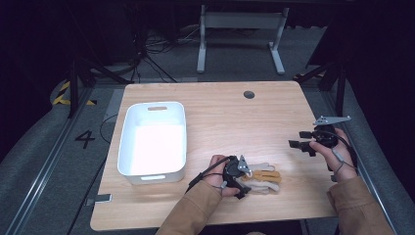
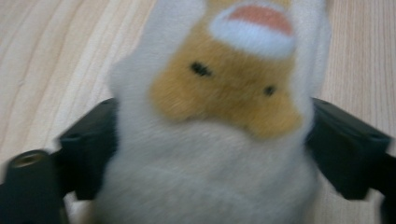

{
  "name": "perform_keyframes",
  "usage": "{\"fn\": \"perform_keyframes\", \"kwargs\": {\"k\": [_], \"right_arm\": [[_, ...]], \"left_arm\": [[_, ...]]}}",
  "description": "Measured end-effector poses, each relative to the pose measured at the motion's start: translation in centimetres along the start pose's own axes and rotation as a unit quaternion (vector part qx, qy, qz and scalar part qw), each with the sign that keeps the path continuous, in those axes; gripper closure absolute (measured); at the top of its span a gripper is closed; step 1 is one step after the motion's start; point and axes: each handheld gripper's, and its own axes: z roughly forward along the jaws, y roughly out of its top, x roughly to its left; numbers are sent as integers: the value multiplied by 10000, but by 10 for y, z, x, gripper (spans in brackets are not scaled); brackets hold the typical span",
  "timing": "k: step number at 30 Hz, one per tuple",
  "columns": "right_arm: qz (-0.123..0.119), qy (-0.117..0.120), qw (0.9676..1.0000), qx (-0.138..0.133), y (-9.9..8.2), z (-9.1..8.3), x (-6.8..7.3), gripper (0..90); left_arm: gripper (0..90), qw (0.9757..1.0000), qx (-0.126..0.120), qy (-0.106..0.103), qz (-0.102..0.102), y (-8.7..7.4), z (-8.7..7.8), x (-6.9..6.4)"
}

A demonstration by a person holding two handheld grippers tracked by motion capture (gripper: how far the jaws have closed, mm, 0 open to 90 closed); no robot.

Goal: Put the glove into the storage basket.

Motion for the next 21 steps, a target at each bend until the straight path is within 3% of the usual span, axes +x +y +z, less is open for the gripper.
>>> {"fn": "perform_keyframes", "kwargs": {"k": [4,11,21], "right_arm": [[-17,-5,10000,7,0,1,1,292],[-17,10,10000,13,0,1,1,293],[4,-9,10000,28,-1,2,-1,294]], "left_arm": [[389,9997,124,106,-154,6,-3,-3],[665,9994,269,138,-150,10,-5,-9],[726,9988,278,4,-398,9,-7,-7]]}}
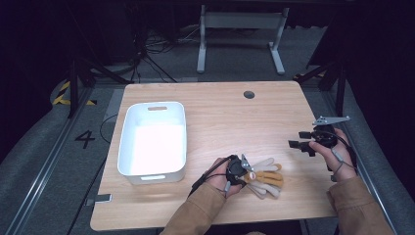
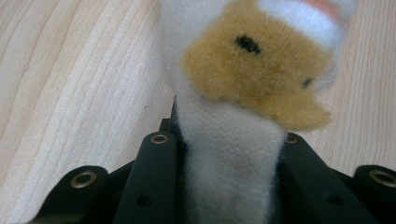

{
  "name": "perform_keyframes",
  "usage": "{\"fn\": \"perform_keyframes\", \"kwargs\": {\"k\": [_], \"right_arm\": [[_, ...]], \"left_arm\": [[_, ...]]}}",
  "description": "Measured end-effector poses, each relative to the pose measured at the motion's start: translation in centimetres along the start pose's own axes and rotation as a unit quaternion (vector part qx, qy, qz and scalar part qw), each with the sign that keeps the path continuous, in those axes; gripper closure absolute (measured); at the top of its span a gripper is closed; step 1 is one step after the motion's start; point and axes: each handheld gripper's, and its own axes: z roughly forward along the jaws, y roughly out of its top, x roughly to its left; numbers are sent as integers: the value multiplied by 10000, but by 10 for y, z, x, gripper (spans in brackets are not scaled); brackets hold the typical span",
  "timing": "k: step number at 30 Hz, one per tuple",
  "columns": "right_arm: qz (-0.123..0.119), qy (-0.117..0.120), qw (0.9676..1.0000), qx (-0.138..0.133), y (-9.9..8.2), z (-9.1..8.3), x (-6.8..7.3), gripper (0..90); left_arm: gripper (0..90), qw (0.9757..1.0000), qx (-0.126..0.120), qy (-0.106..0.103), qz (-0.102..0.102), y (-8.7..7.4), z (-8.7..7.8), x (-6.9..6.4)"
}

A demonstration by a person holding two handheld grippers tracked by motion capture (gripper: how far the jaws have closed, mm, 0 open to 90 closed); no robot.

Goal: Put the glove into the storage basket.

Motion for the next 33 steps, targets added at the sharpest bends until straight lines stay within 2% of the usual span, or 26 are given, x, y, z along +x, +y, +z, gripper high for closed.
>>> {"fn": "perform_keyframes", "kwargs": {"k": [2,3,5,11,17,22,25,30,33], "right_arm": [[16,2,10000,-24,0,-1,0,294],[18,2,10000,-35,0,-2,0,295],[32,-5,10000,-50,0,-2,-1,294],[47,3,10000,-53,1,-2,-2,294],[43,-16,10000,-68,1,-2,-3,294],[60,-8,10000,-75,1,-3,-3,294],[62,-10,9999,-78,1,-2,-3,293],[78,-12,9999,-77,1,-2,-3,294],[56,-5,10000,-63,1,-1,-4,293]], "left_arm": [[728,10000,7,-42,-45,0,-1,1],[729,9998,24,-100,-184,1,-3,1],[730,9997,27,-134,-208,1,-4,2],[736,9986,-126,-248,-443,1,-11,4],[738,9972,-417,-358,-507,4,-20,7],[739,9972,-494,-288,-482,7,-26,7],[739,9956,-659,-371,-561,7,-30,9],[739,9935,-932,-361,-548,9,-36,9],[739,9931,-985,-315,-561,10,-40,10]]}}
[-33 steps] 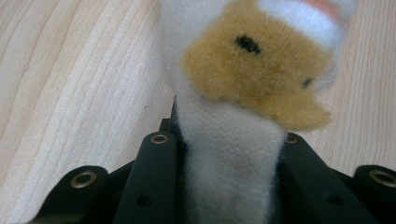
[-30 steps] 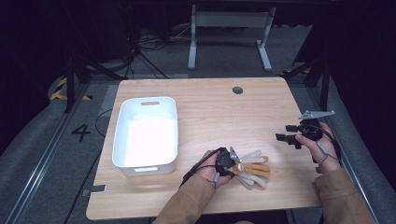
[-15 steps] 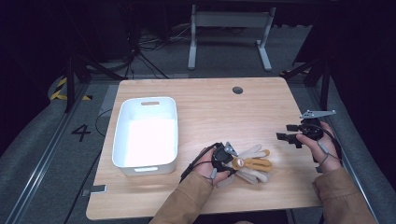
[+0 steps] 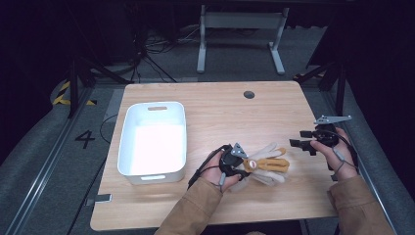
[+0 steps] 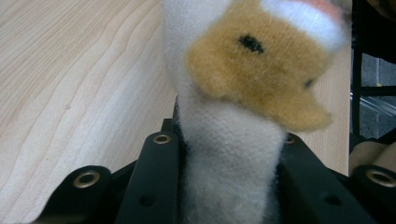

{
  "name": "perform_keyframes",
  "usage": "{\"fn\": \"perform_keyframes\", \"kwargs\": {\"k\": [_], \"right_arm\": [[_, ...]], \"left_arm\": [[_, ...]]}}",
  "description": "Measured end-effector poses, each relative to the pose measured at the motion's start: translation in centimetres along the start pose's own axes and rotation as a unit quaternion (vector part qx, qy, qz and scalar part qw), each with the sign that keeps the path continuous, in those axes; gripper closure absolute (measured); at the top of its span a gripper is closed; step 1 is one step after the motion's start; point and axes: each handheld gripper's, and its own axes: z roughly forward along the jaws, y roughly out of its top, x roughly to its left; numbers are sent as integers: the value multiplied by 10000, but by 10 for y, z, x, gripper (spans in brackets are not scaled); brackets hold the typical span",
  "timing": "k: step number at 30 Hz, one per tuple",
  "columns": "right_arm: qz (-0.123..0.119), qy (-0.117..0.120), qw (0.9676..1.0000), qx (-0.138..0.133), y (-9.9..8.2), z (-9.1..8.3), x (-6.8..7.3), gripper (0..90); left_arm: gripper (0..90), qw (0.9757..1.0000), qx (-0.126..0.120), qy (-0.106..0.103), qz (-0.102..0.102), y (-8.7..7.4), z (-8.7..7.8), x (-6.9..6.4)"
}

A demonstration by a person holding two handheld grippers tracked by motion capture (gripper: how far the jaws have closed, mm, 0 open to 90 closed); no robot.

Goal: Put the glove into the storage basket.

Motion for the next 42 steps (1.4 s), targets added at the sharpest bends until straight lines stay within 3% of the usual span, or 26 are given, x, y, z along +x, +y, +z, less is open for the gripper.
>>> {"fn": "perform_keyframes", "kwargs": {"k": [9,10,14,21,27,33,39,42], "right_arm": [[27,-1,10000,-12,0,0,-1,293],[1,0,10000,2,1,1,-1,293],[5,28,10000,-2,4,3,0,292],[-10,-8,10000,23,7,7,-2,292],[-170,-20,9997,154,11,10,-1,294],[-242,-131,9987,436,10,17,0,407],[-296,-150,9972,676,7,20,-3,438],[-471,-160,9960,744,6,20,-6,479]], "left_arm": [[738,9997,46,162,-184,3,-9,3],[738,9991,157,233,-303,5,-11,4],[737,9978,295,381,-449,11,-20,7],[737,9962,415,482,-600,22,-33,12],[736,9923,663,583,-864,31,-44,21],[736,9881,887,719,-1033,43,-59,29],[735,9843,1010,804,-1201,51,-72,32],[735,9814,1064,883,-1331,55,-82,34]]}}
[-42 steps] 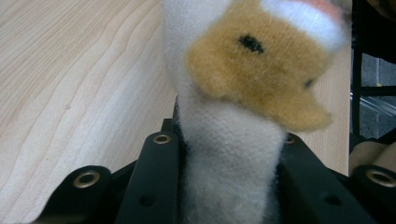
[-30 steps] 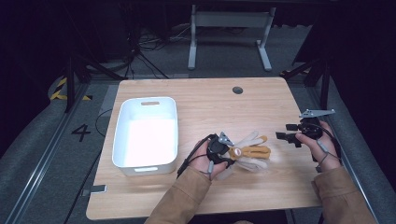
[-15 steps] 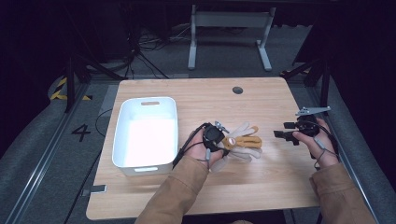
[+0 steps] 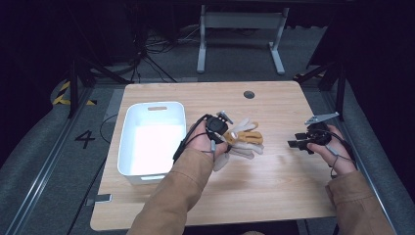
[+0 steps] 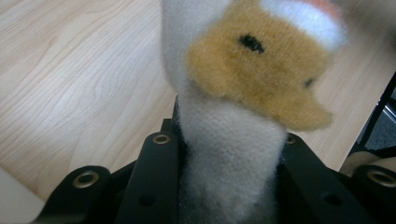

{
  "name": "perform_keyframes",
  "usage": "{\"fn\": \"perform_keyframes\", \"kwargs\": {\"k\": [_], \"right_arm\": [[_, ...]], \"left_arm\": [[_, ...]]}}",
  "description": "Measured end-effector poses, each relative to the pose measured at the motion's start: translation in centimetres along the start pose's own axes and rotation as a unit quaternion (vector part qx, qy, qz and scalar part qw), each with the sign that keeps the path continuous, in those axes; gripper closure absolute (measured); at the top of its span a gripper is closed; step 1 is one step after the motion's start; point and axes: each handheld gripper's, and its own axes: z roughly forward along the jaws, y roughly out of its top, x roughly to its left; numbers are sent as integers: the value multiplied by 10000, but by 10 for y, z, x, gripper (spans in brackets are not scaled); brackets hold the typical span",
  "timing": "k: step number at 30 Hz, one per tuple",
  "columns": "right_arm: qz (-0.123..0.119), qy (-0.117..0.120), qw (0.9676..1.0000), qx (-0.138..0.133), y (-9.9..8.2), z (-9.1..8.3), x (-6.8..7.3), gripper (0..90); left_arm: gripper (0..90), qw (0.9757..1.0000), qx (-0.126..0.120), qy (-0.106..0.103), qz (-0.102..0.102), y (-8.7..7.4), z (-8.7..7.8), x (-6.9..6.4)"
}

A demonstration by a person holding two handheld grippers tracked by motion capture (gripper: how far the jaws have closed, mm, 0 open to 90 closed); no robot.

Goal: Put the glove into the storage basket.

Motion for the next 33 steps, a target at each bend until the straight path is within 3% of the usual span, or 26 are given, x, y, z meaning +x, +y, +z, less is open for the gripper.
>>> {"fn": "perform_keyframes", "kwargs": {"k": [4,8,9,12,14,18,24,27,28,29,32,33], "right_arm": [[-52,-41,10000,67,-2,1,-3,509],[-46,5,10000,72,-3,5,-5,511],[-304,10,9995,-17,-4,11,-3,510],[-546,53,9984,111,-2,18,3,503],[-483,152,9986,160,-1,19,4,508],[-467,110,9987,187,-1,19,3,505],[-509,138,9985,164,-2,20,3,511],[-616,204,9978,132,0,25,9,510],[-652,203,9976,131,1,26,12,515],[-652,203,9976,131,1,26,12,515],[-586,221,9979,155,1,27,13,526],[-586,221,9979,155,1,27,13,526]], "left_arm": [[735,9999,0,82,-77,4,-10,1],[735,9998,15,13,-213,7,-17,2],[734,9997,30,12,-258,9,-20,3],[734,9992,70,104,-377,11,-27,6],[734,9990,75,126,-411,12,-29,8],[734,9981,74,247,-565,12,-40,13],[733,9965,84,221,-803,13,-48,19],[733,9946,144,345,-964,16,-52,22],[733,9932,109,356,-1106,17,-56,25],[733,9932,109,356,-1106,17,-56,25],[733,9894,75,409,-1392,18,-63,30],[734,9894,75,409,-1392,18,-63,30]]}}
